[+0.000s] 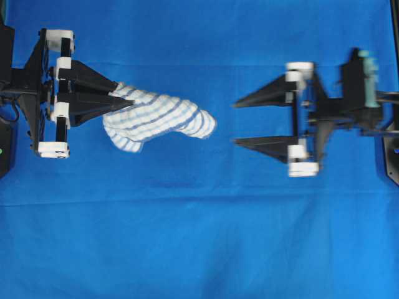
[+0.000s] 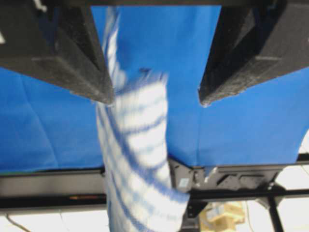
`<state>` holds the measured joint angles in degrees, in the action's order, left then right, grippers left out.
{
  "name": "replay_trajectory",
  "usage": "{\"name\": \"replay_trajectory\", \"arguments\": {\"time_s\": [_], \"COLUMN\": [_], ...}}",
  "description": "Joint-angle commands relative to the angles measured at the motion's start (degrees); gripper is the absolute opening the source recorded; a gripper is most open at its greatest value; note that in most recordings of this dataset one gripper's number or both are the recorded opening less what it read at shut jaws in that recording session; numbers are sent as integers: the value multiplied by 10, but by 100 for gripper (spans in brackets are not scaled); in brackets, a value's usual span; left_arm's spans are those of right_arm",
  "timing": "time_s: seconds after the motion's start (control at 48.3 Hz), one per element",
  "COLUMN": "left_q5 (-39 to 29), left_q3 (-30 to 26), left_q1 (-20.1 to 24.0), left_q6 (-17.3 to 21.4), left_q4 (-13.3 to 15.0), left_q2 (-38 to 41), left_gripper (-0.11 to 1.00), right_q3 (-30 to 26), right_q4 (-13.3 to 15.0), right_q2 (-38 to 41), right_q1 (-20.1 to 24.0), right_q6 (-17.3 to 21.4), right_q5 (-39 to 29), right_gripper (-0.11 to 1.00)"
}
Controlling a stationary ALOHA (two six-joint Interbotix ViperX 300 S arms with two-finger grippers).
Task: Hand over the towel.
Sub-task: 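Open the right gripper and move it to the towel's hanging end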
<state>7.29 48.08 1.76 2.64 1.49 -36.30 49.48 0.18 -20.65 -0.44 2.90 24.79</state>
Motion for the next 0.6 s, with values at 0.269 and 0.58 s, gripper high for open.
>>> {"name": "replay_trajectory", "arguments": {"time_s": [0.269,0.58], "left_q5": [7,6], "left_q3": [-10,-8], "left_q1": [-2,-6], "left_q6": [0,2], "left_q4": [-2,-2], "left_q2": [-1,-1], "left_gripper": [4,4], "right_q3": [-176,-237], "right_q4": [13,16], "right_q2": [159,211], "right_q1": [-6,-6], "right_q6": [-15,-16], "right_q5": [-23,-71], "right_gripper": [72,72]}}
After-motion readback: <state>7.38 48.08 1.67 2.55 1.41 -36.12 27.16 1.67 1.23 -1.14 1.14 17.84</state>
